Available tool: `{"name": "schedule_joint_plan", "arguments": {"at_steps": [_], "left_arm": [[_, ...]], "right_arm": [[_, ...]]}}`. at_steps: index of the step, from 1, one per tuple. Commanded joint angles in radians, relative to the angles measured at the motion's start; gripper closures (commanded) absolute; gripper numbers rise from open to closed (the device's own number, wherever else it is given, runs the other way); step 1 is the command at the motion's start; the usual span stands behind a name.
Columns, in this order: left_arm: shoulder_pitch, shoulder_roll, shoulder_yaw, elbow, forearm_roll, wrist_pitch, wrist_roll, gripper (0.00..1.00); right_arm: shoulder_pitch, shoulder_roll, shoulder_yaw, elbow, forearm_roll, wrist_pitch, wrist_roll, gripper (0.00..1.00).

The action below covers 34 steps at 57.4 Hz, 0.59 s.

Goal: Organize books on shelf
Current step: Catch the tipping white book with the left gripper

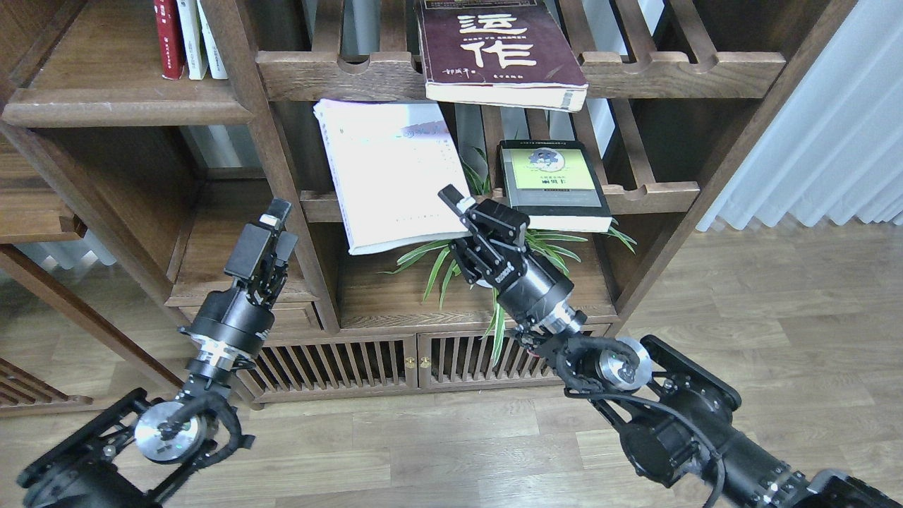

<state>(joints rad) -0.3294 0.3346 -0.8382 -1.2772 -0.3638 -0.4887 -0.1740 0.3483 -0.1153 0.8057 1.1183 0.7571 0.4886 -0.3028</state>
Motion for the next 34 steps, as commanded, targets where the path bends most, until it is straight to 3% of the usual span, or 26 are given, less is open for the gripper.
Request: {"name": "schedule_joint_plan", "arguments": {"at_steps": [1,8,21,34], "left_arm": [[-0.005,0.046,0.016,-0.011,-0.021,0.000,0.034,0.01],[-0.008,0.075,0.047,-0.019,-0.043,0.000,0.065,0.01],[-0.029,0.152,0.156,-0.073,-0.112,0.000,0.064,0.01],[-0.051,0.155,0.185,-0.079,-0.152,0.000,0.064,0.01]], "right_arm": [[-0.021,-0.006,-0.002,-0.008,-0.042,0.000,-0.001,0.94],[-0.046,-0.006,0.001,-0.011,-0.071,0.000,-0.012,0.94],[-0.060,-0.006,-0.005,-0.011,-0.099,0.000,-0.030,0.94],[-0.066,-0.003,-0.008,-0.011,-0.134,0.000,-0.032,0.94]]}}
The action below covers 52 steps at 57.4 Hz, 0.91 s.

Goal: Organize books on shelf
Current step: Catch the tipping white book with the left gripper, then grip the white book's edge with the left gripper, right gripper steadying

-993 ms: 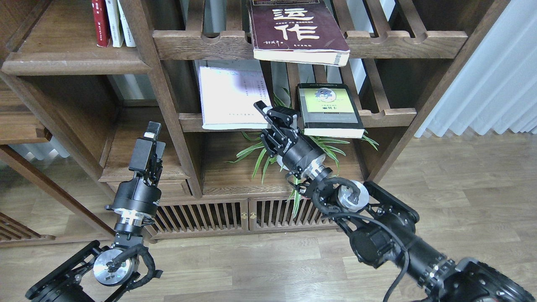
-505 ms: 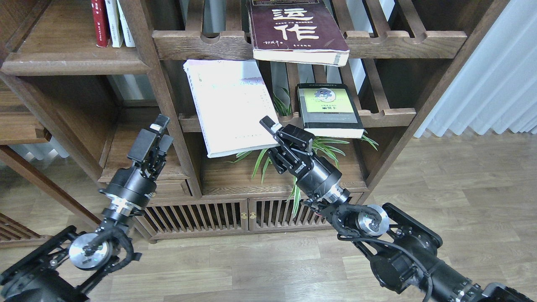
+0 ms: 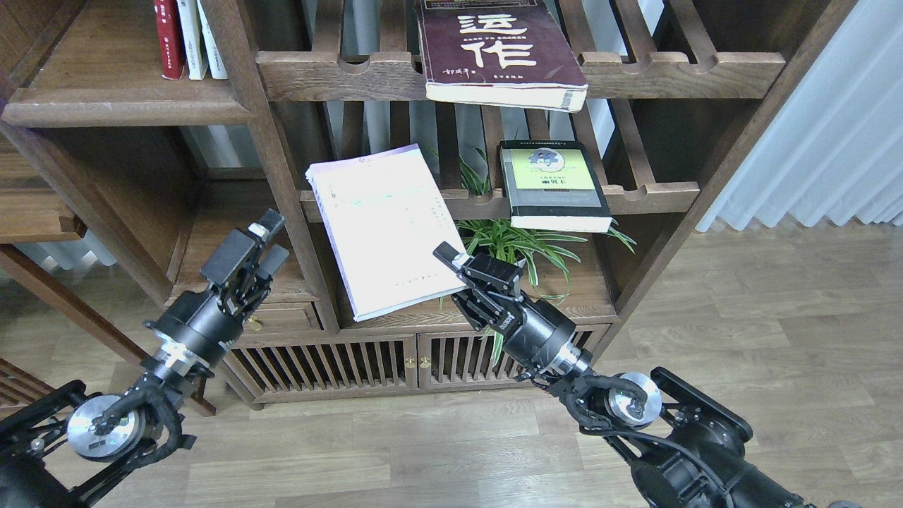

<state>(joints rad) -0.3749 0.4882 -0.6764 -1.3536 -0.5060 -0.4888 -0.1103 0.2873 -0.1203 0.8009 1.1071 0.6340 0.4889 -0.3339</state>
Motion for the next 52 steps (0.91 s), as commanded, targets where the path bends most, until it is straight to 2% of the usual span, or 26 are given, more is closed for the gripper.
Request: {"name": "schedule_joint_plan", "arguments": {"at_steps": [1,28,40,52], "left_arm": [[-0.006,0.001,0.027,-0.002,-0.009,0.000,0.000,0.01],[-0.010,-0.008,0.106,-0.013,-0.008,0.000,0.004,0.02],[-0.024,-0.005,0.136,-0.013,-0.006,0.000,0.031,0.03],[-0.039,-0.003,0.150,-0.013,-0.003,0.000,0.032,0.08]], "right_arm": [[-0.007,0.002,-0.005,0.000,-0.014,0.000,-0.001,0.94],[-0.016,0.005,-0.068,0.002,-0.046,0.000,-0.017,0.94],[-0.017,0.011,-0.081,0.004,-0.057,0.000,-0.017,0.93],[-0.016,0.013,-0.083,0.010,-0.059,0.000,-0.017,0.93]]}}
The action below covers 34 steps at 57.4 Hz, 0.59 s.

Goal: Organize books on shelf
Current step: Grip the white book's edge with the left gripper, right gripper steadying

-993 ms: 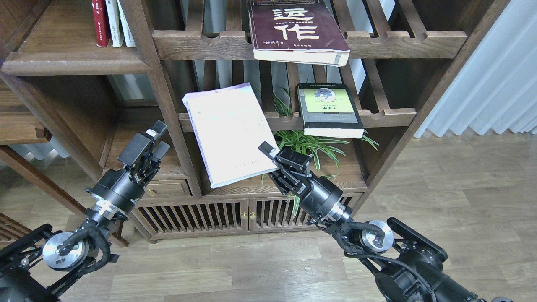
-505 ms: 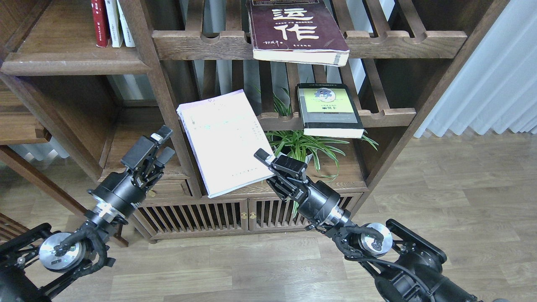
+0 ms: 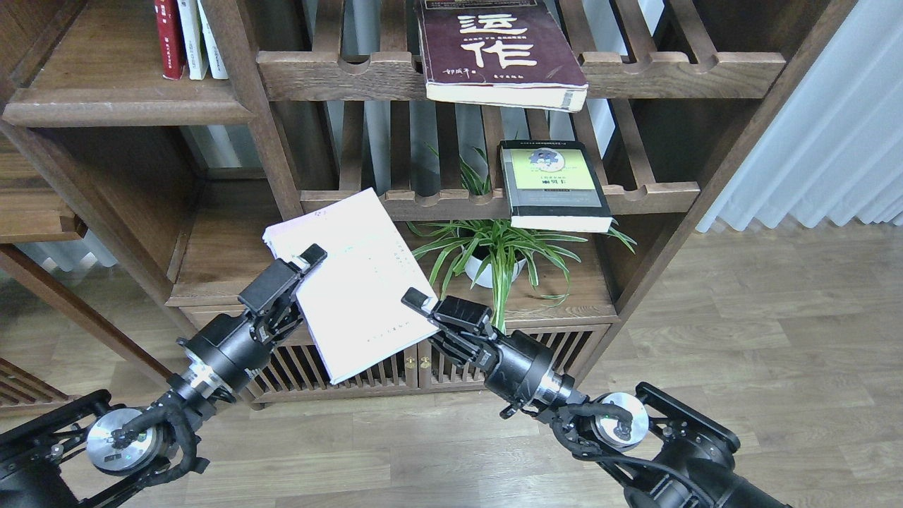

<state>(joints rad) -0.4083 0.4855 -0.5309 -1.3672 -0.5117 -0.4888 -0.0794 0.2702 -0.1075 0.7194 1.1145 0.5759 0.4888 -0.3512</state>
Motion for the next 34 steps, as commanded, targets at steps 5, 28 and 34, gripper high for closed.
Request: {"name": "schedule_joint_plan", "arguments": {"at_steps": [5,28,34], "left_arm": [[-0.009,0.005,0.012,0.002,0.007,0.000,0.013,0.12],[-0.020,0.025,0.040,0.010,0.061,0.000,0.017,0.42],[-0.020,0.027,0.048,0.013,0.067,0.000,0.013,0.54]], "right_arm": [[0.001,0.000,-0.002,0.004,-0.001,0.000,0.000,0.93],[0.001,0.002,-0.020,0.004,-0.008,0.000,-0.006,0.93],[0.001,0.002,-0.021,0.004,-0.008,0.000,-0.006,0.92]]}}
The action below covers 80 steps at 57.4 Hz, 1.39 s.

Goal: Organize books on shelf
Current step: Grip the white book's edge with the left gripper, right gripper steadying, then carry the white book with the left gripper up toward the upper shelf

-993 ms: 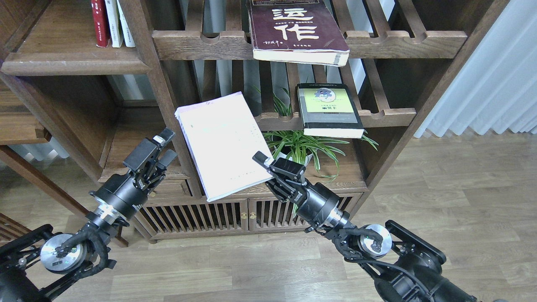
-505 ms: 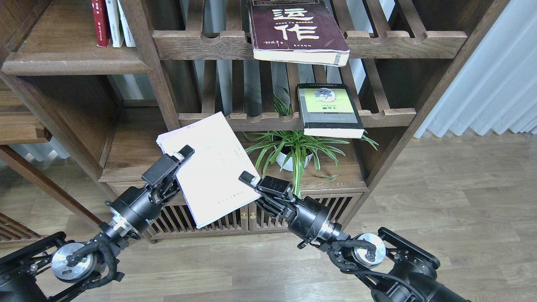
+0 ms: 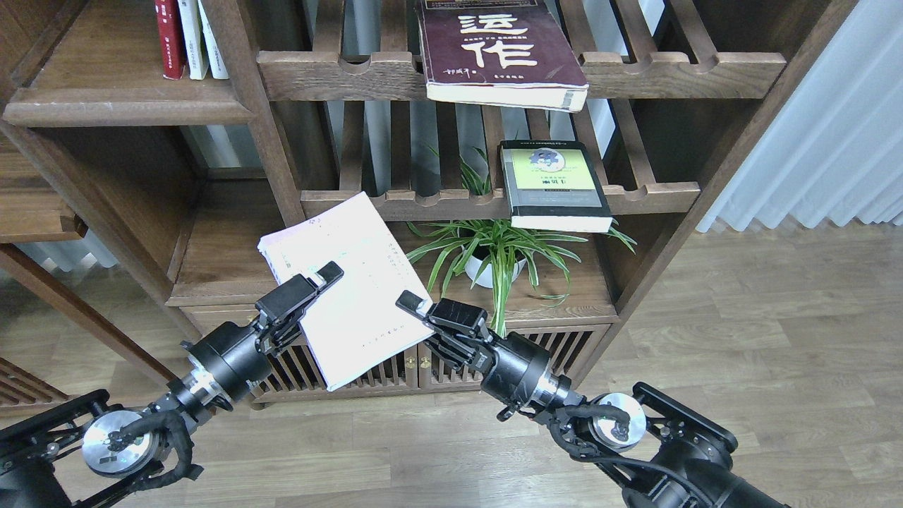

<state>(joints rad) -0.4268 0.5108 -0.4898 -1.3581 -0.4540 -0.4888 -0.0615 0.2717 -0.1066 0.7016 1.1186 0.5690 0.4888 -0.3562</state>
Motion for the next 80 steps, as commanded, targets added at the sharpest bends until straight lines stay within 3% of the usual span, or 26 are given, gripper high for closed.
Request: {"name": "schedule_joint_plan", "arguments": {"at_steps": [1,13,17,33,42,48,52,53,55,61,80], "left_arm": [[-0.003,0.000,0.007,0.004,0.009,0.000,-0.009,0.63],[-0.003,0.002,0.010,0.008,0.031,0.000,-0.014,0.74],[-0.001,0.002,0.011,0.014,0.040,0.000,-0.021,0.93],[0.006,-0.002,0.020,0.019,0.044,0.000,-0.018,0.94],[0.006,-0.002,0.019,0.020,0.044,0.000,-0.017,0.94],[0.006,-0.002,0.019,0.024,0.044,0.000,-0.015,0.93],[0.006,-0.002,0.019,0.027,0.044,0.000,-0.015,0.93],[0.006,-0.002,0.019,0.030,0.044,0.000,-0.015,0.93],[0.006,-0.002,0.019,0.031,0.044,0.000,-0.015,0.93],[0.006,-0.002,0.016,0.031,0.044,0.000,-0.017,0.93],[-0.001,0.031,-0.013,0.027,0.063,0.000,-0.020,0.94]], "right_arm": [[0.000,0.001,-0.004,0.000,-0.001,0.000,-0.001,0.92],[0.000,0.001,-0.004,0.000,-0.001,0.000,-0.001,0.92],[0.000,0.001,-0.004,0.000,-0.003,0.000,-0.001,0.92],[0.001,0.005,-0.004,0.000,-0.009,0.000,-0.001,0.88],[0.001,0.008,-0.004,-0.003,-0.049,0.000,0.000,0.68],[0.003,0.010,-0.004,-0.008,-0.089,0.000,0.003,0.34],[0.001,0.010,-0.002,-0.009,-0.113,0.000,0.006,0.21],[0.000,0.010,-0.001,-0.009,-0.127,0.000,0.010,0.12],[0.000,0.010,0.005,-0.009,-0.129,0.000,0.011,0.09],[0.000,0.010,0.018,-0.013,-0.129,0.000,0.016,0.02],[-0.025,-0.007,0.091,-0.037,-0.132,0.000,0.054,0.02]]}}
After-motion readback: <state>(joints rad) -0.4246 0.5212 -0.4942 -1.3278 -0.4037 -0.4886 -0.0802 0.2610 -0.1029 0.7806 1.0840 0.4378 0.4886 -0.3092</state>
